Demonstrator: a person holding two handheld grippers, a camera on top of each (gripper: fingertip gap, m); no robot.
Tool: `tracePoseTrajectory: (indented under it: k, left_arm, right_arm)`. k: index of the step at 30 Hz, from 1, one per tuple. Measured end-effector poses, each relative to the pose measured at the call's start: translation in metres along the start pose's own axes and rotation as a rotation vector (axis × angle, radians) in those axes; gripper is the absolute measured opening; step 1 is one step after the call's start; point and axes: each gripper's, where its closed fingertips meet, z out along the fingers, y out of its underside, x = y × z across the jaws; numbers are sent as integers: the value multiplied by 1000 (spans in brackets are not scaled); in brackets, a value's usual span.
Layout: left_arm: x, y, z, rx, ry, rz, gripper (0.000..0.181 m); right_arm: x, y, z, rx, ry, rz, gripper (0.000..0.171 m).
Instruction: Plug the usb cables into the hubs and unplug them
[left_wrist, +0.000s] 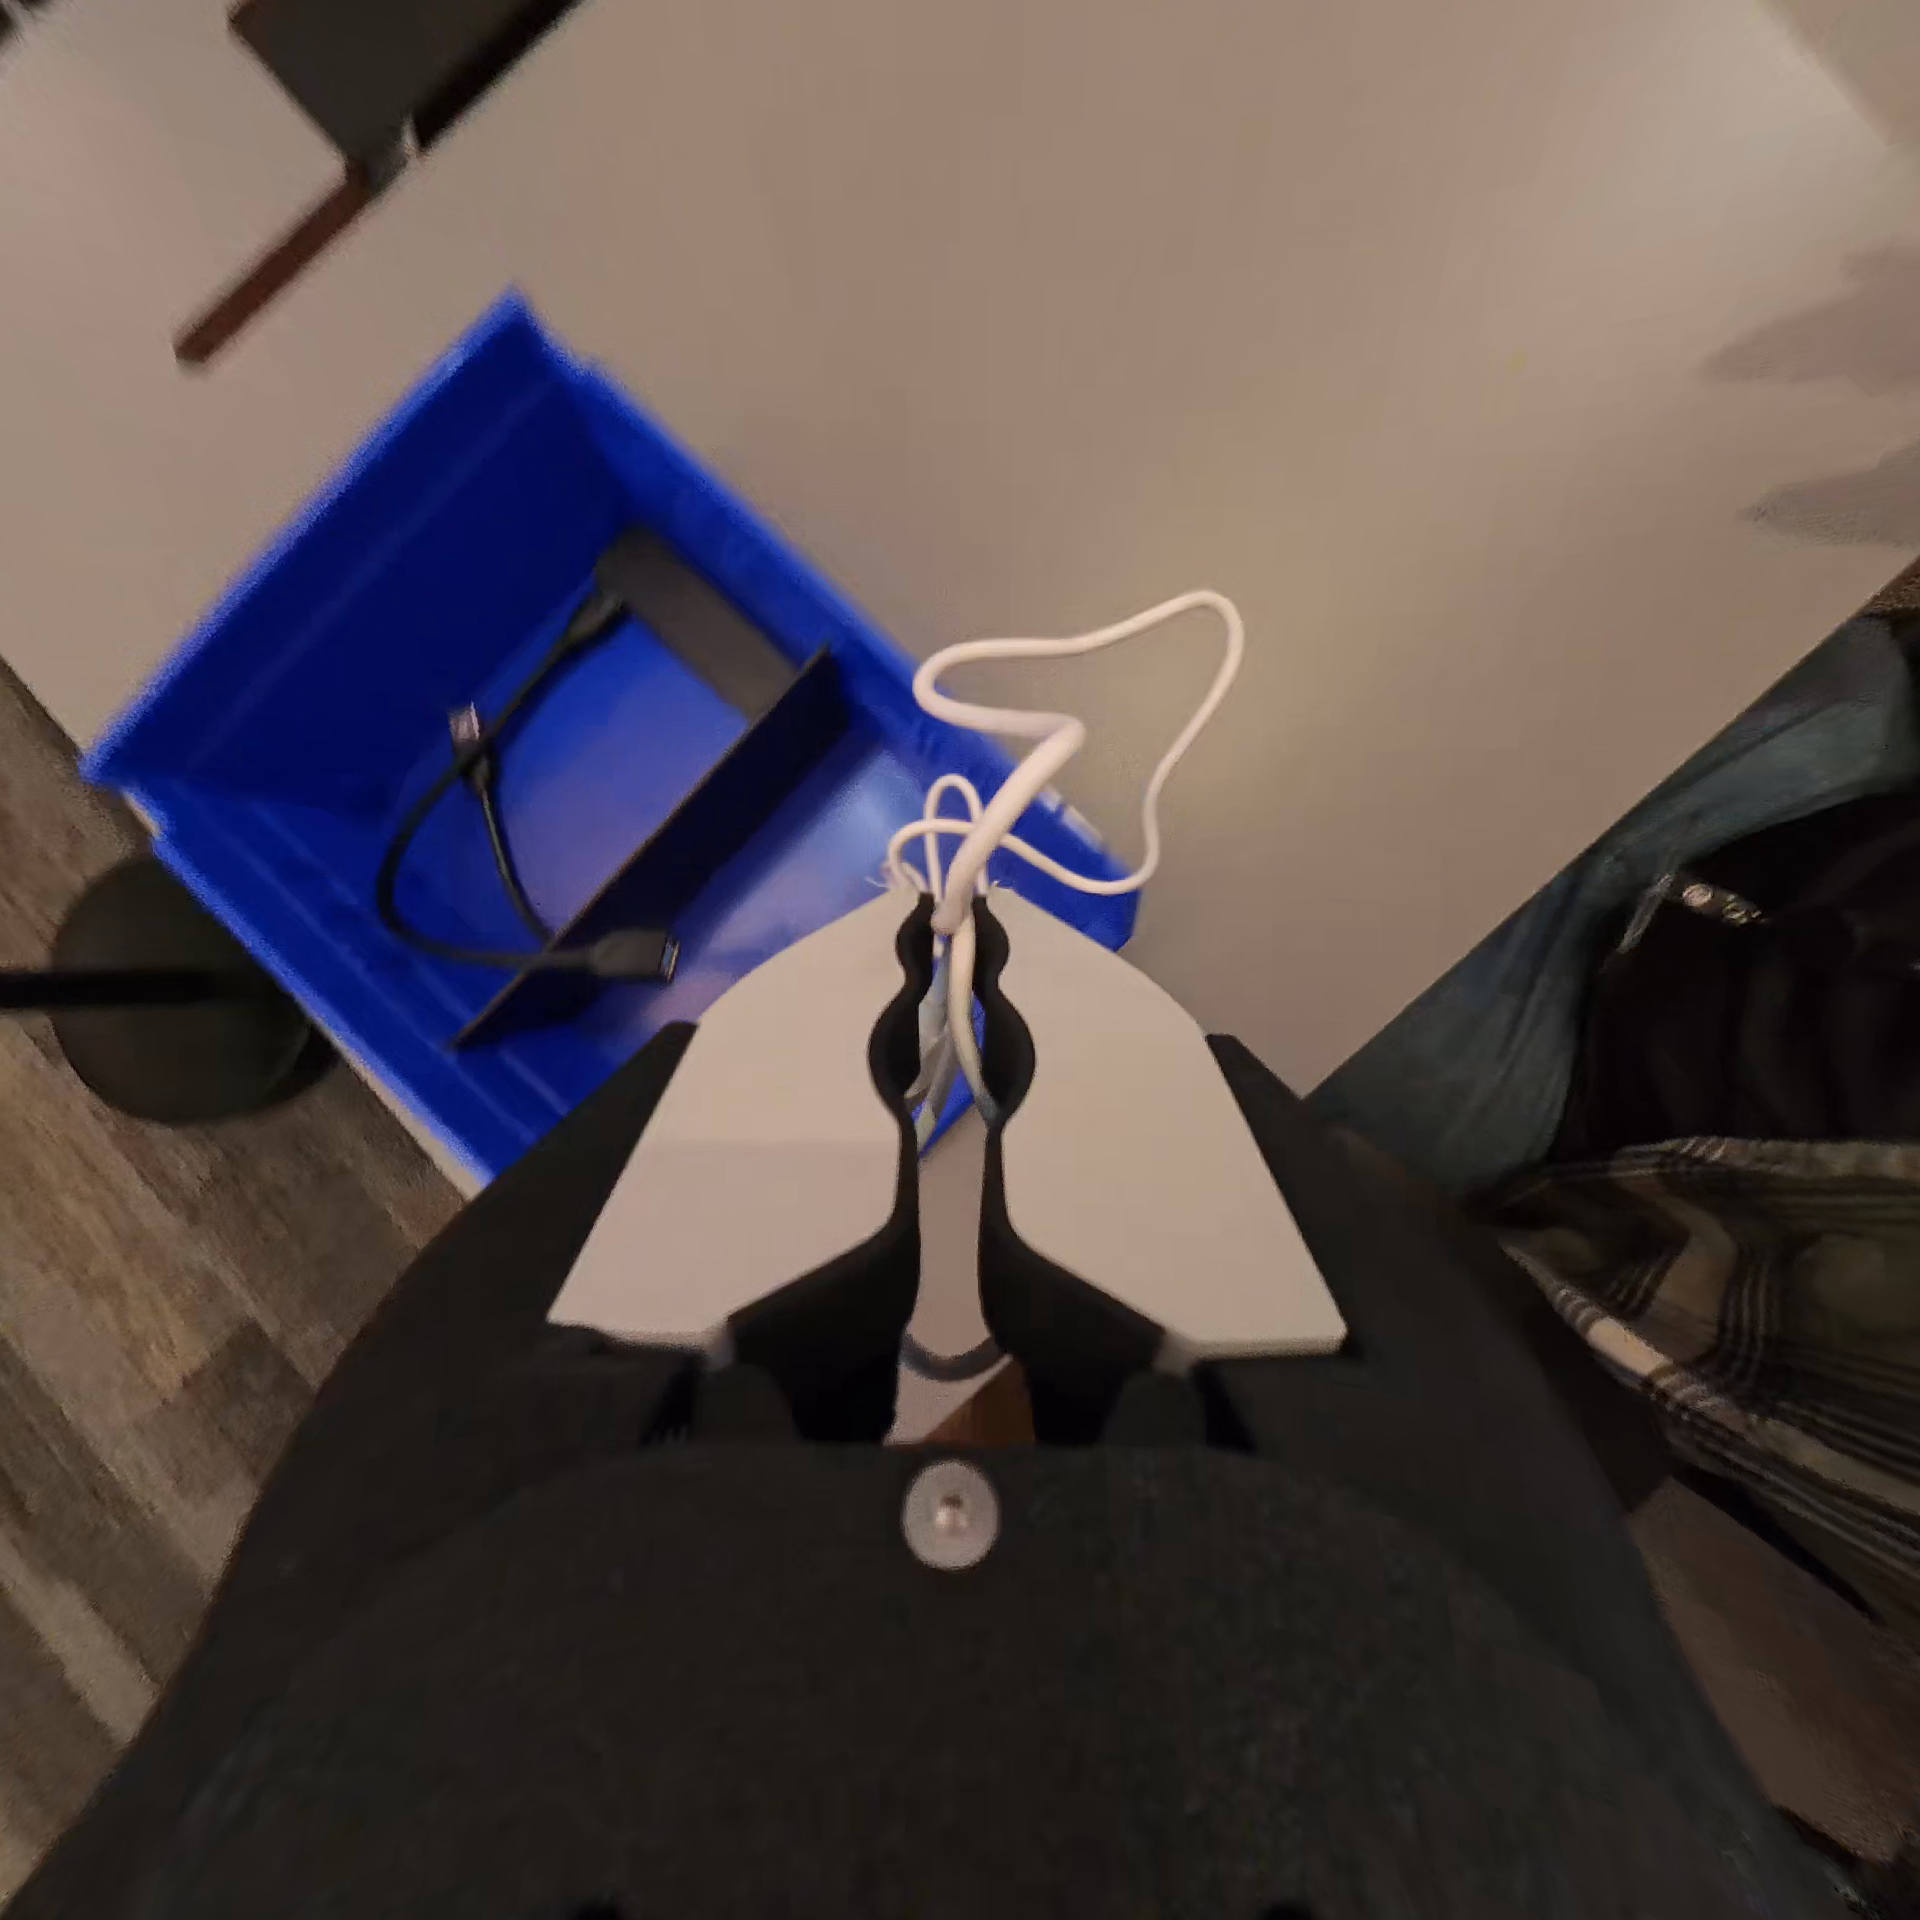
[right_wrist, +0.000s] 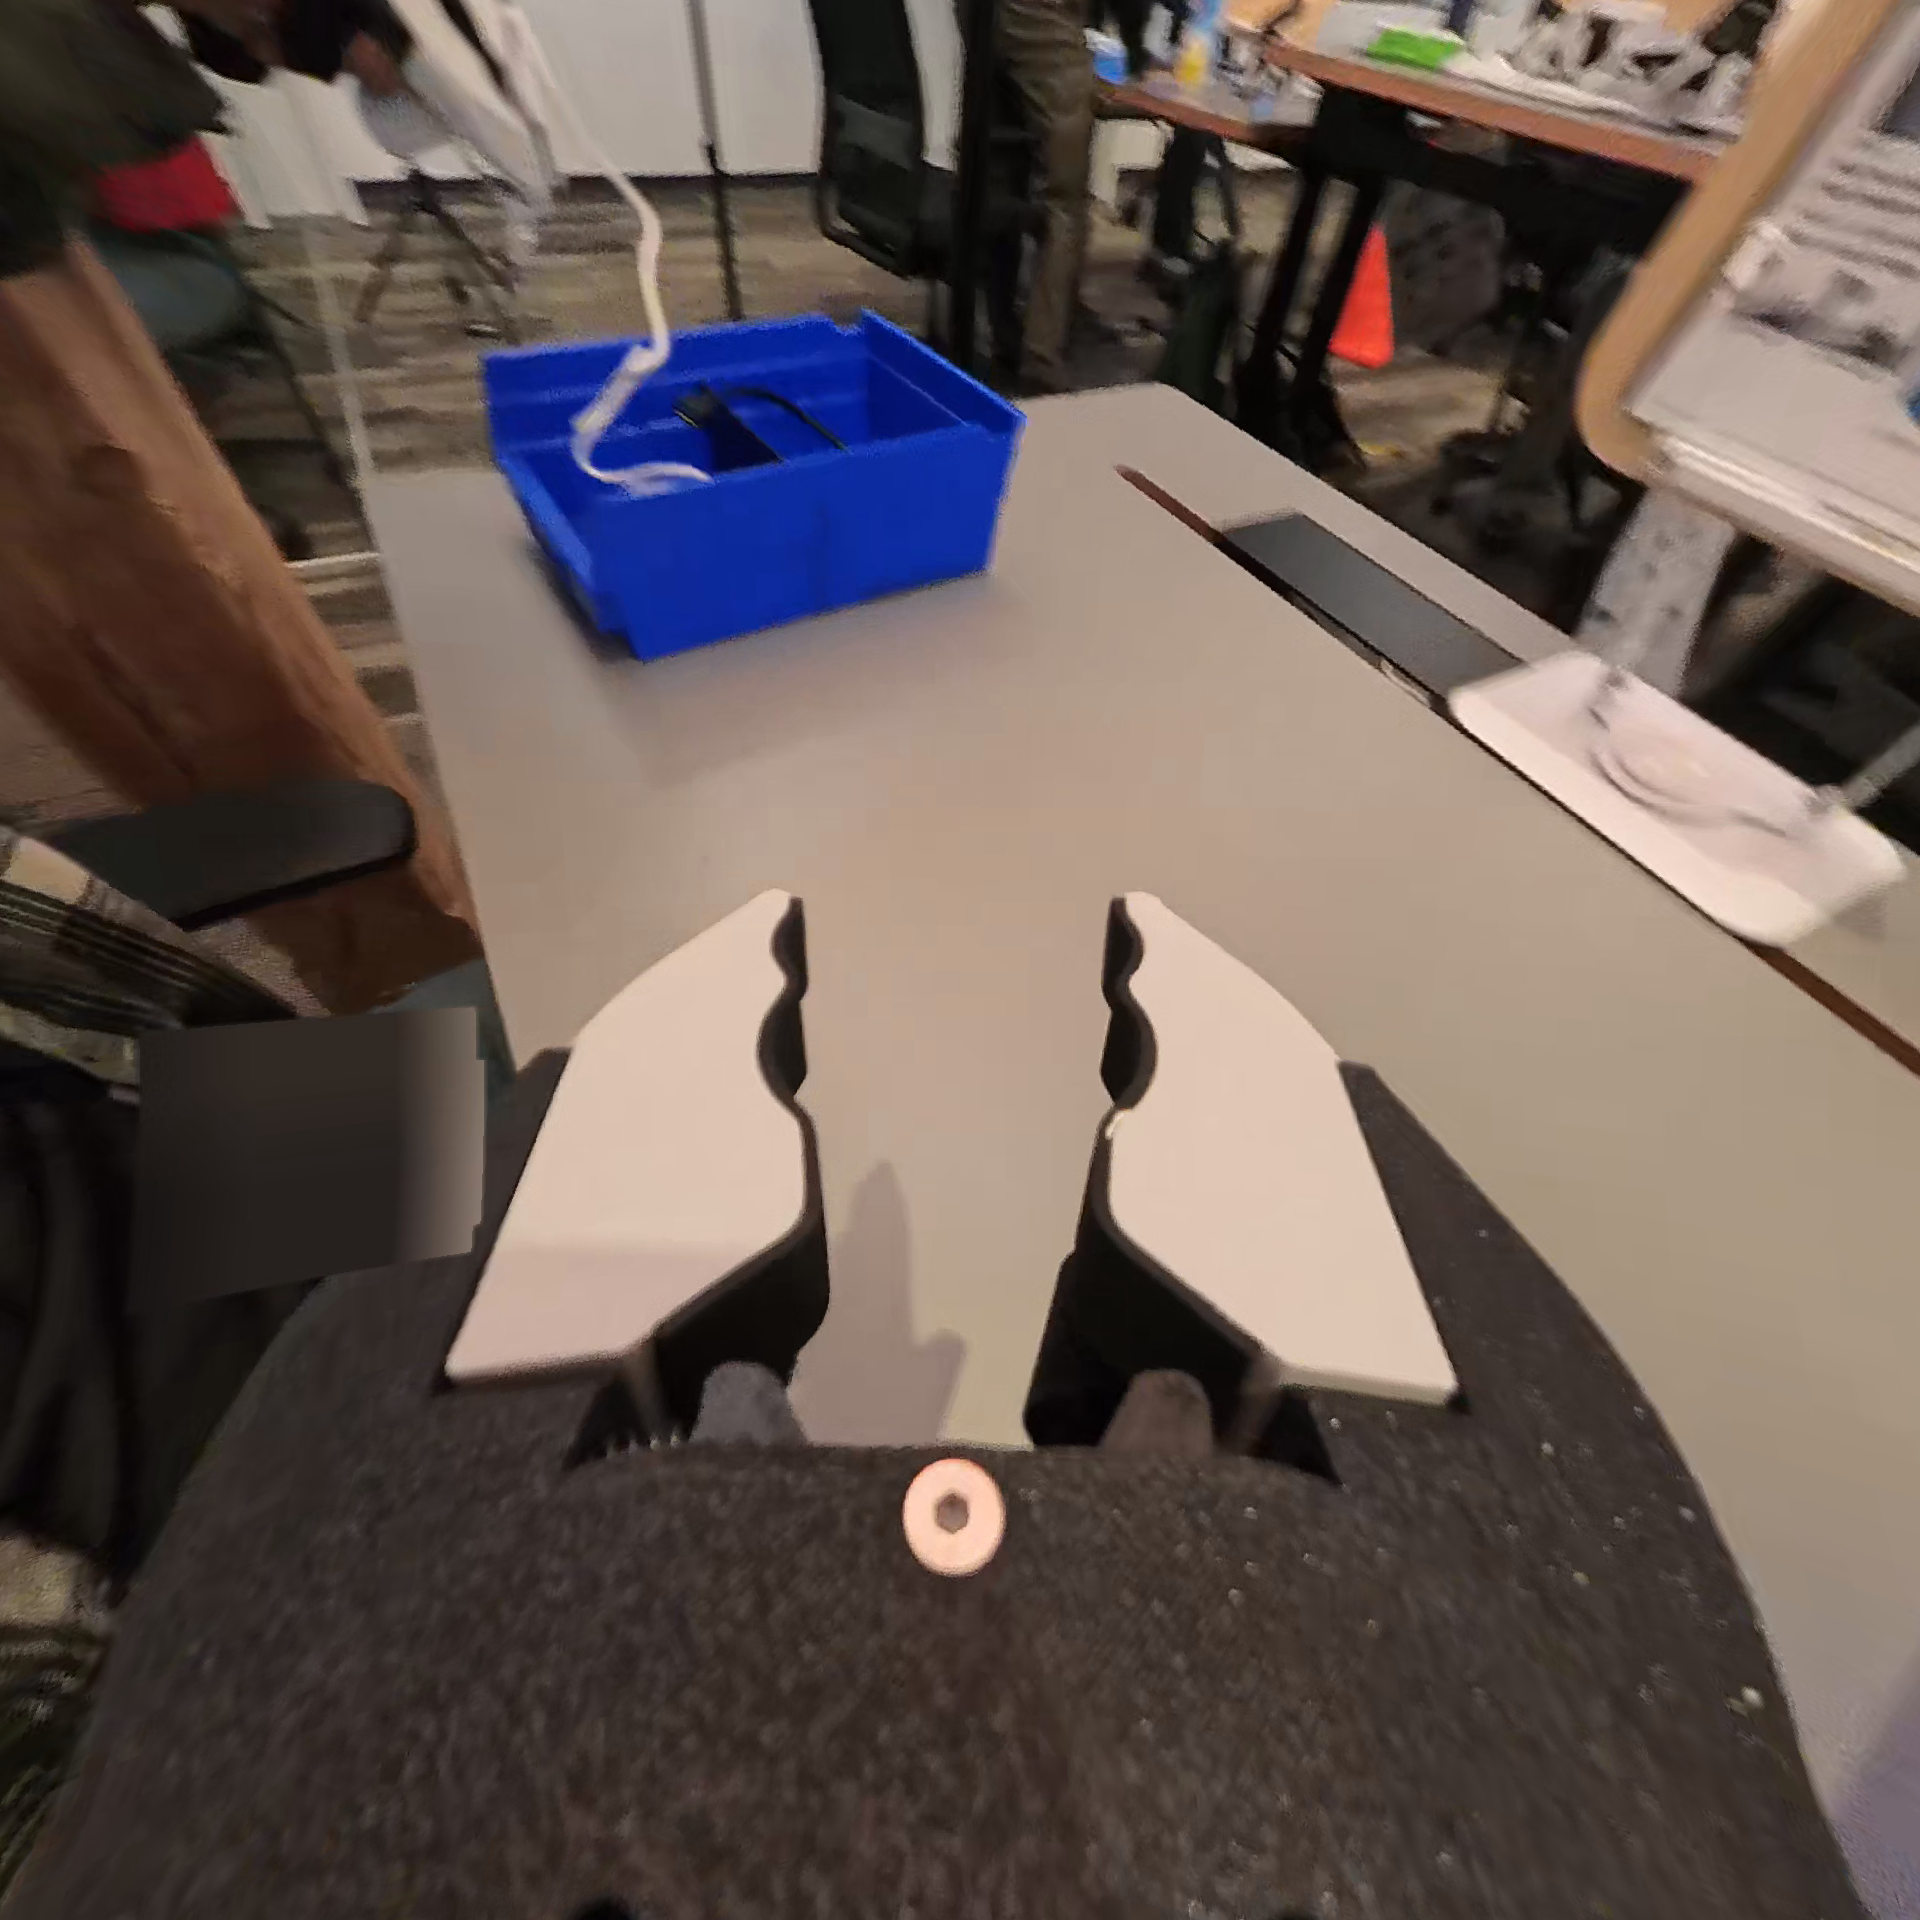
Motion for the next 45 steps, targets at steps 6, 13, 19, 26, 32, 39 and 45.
tracePoseTrajectory:
  k: [6, 13, 19, 26, 32, 39, 45]
  left_arm:
    - [61, -83, -17, 192, 47, 105, 6]
    - [122, -143, -20, 316, 146, 232, 6]
    - [158, -171, -19, 381, 221, 292, 6]
    - [178, -190, -10, 437, 287, 305, 6]
    - [188, -196, 8, 539, 439, 247, 37]
    - [193, -181, 53, 604, 573, 117, 80]
    - [211, -150, 78, 616, 712, 60, 70]
  right_arm:
    - [-49, -73, 66, 93, -253, -106, 56]
    - [-78, -146, 106, 119, -398, -240, 57]
    - [-73, -144, 139, 18, -481, -102, 61]
    - [-85, -133, 128, -96, -760, 307, 0]
    - [-48, -128, 91, -123, -595, 275, 0]
    - [25, -157, 10, -88, -316, 254, 0]
    - [110, -174, -90, -68, 26, 257, 0]
